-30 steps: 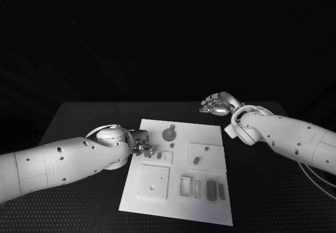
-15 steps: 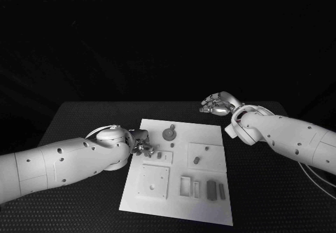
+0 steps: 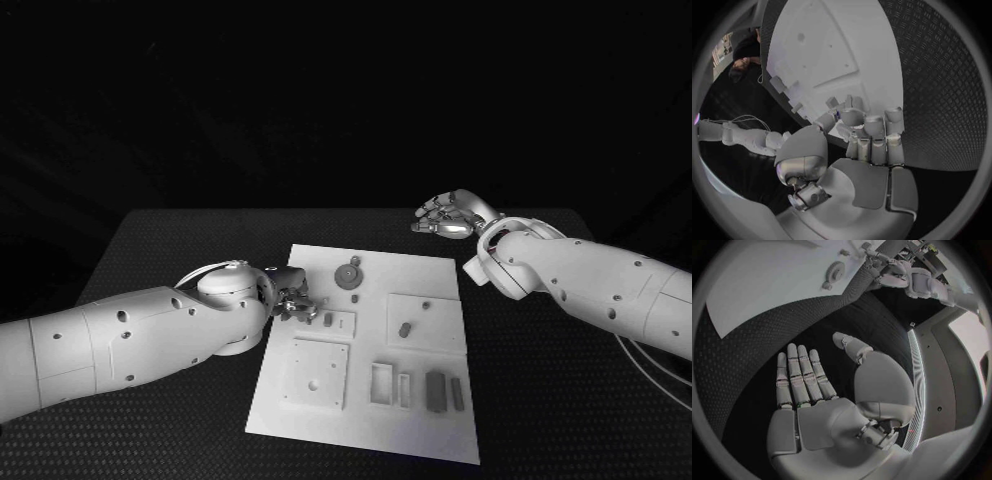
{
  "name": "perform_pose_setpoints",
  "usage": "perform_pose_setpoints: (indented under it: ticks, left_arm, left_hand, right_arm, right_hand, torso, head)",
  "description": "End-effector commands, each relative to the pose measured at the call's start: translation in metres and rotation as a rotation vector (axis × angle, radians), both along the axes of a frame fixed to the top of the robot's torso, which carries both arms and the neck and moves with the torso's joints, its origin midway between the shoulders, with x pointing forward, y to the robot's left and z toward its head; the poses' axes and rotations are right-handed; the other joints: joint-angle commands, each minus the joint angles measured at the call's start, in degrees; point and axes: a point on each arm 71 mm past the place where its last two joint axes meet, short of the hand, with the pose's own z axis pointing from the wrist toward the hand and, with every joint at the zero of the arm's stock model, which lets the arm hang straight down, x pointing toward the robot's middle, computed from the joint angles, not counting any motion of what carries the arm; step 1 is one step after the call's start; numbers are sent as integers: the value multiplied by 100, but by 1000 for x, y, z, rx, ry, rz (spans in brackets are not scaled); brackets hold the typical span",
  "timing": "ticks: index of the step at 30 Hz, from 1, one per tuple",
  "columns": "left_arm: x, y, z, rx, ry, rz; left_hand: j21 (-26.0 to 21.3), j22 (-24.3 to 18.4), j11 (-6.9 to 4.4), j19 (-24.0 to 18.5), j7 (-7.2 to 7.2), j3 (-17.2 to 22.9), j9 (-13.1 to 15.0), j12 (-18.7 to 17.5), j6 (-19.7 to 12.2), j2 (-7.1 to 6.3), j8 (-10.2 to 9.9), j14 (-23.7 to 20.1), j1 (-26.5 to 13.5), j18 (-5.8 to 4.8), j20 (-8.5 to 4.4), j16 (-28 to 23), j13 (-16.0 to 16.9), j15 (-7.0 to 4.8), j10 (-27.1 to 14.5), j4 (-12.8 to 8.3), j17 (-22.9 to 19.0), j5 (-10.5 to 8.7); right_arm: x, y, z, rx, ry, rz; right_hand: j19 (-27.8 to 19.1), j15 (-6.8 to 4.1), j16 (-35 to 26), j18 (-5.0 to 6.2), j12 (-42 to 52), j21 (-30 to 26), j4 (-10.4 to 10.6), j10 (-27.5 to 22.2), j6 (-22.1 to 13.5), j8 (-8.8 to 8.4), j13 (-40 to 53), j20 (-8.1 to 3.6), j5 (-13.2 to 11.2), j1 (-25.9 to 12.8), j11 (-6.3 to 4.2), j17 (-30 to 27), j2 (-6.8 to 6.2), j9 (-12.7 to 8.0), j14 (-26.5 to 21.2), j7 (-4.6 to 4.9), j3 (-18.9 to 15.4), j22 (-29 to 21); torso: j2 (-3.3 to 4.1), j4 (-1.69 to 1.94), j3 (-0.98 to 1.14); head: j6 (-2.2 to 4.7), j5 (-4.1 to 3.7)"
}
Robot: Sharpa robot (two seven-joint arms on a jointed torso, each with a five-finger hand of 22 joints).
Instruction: Assemble the parts on the task board
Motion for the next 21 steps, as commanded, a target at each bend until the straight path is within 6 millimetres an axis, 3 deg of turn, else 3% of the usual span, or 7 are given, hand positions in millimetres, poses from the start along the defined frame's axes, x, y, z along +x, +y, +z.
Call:
perform_pose_setpoints:
  ticks: [1, 21]
  left_arm:
    - [-5, 1, -8, 24, 10, -9]
    - [-15, 3, -18, 12, 5, -11]
  left_hand:
    - [24, 101, -180, 32, -556, 128, -4, 32, 574, 69, 41, 130, 34, 48, -709, 20, -9, -156, -148, 77, -9, 17]
    - [24, 94, -180, 43, -556, 135, -11, 31, 559, 60, 46, 133, 31, 50, -712, 7, -25, -164, -158, 96, -25, -29]
  right_arm:
    - [-1, 1, -1, -5, 3, 17]
    - [-2, 0, -4, -6, 12, 17]
  right_hand:
    - [-33, 37, -35, -77, -33, -26, -2, 45, -39, 33, -1, -8, 38, -16, 6, -8, 14, -6, -19, 167, -30, 10]
    - [-34, 37, -35, -81, -44, -38, 1, 51, -39, 35, -1, -9, 44, -27, 7, -12, 19, -8, -19, 168, -40, 23]
  torso:
    - [-2, 3, 0]
    - [-2, 4, 0]
  head:
    - [-2, -4]
    - [-28, -9]
